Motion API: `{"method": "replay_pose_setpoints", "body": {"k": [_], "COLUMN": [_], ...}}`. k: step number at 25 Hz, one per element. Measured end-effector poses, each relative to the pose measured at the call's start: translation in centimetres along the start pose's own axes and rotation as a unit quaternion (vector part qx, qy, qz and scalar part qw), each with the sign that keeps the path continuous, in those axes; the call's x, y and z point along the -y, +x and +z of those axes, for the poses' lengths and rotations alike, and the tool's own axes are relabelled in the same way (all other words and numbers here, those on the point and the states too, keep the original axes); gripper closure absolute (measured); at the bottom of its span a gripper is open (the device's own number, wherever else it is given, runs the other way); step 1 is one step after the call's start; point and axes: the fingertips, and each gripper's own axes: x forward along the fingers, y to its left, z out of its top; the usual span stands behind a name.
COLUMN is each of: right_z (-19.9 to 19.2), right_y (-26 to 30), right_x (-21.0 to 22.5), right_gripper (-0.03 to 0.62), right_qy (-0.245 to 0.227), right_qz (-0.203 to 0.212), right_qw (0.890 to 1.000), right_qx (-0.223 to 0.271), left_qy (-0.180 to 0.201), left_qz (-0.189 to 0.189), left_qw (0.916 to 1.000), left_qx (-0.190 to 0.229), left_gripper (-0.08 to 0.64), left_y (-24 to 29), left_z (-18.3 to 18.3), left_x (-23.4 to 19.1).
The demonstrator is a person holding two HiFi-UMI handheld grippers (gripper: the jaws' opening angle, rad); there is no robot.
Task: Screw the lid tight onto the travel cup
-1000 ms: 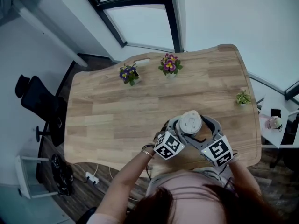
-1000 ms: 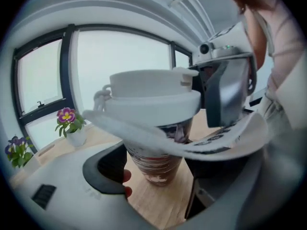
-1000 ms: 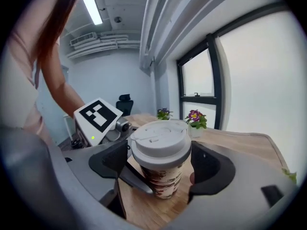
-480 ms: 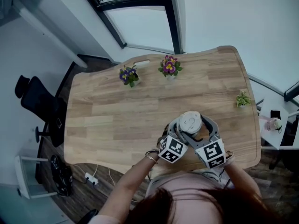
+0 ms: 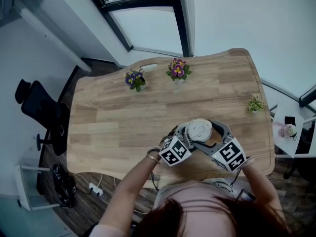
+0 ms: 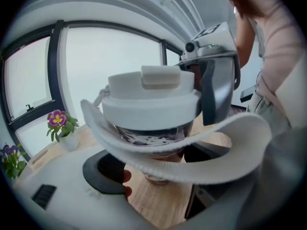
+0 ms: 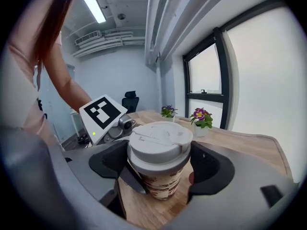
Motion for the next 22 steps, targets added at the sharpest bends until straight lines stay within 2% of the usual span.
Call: {"method": "replay_pose_setpoints", "body": {"k": [2,6,8,11,15,17,19,22], "right_z": [0.11,-0.01,0.11,0.1,-0.03,0.02,0.13,0.25], "right_y": [-0.01,-0.03,0.0,-0.05,-0.44,-0.45,-0.37,-0.47], "right_x": [0.2,0.79,0.75,0.53,0.24,0.29,0.32,0.37], "right_gripper": [0.219,0.219,0.219,0.219,0.219,0.219,0.219,0.219], "right_qy": [0.008,0.038,0.048,0.045,0.014,0.004,-0.001,0.005], "right_qz": [-0.026,-0.108,-0.124,-0.097,-0.03,-0.01,-0.011,-0.05], "right_qw": [1.0,0.993,0.99,0.994,0.999,1.0,1.0,0.999], "right_qx": [0.009,0.032,0.036,0.034,0.005,-0.008,-0.008,0.012], "left_qy": [-0.013,-0.049,-0.064,-0.062,-0.02,-0.007,-0.004,-0.019], "left_qz": [0.019,0.077,0.099,0.091,0.024,0.004,0.004,0.032], "left_qw": [0.9997,0.9956,0.9928,0.9937,0.9995,0.9999,1.0,0.9993], "left_qx": [0.006,0.021,0.025,0.023,0.004,-0.007,-0.007,0.002], "left_gripper": [0.202,0.202,0.202,0.202,0.202,0.202,0.202,0.202], "left_y": [0.06,0.22,0.25,0.23,0.07,0.11,0.19,0.21], "left_z": [0.11,0.26,0.29,0.1,-0.18,-0.2,-0.1,0.0], "left_x": [-0.12,-0.56,-0.73,-0.68,-0.25,-0.18,-0.25,-0.42]}}
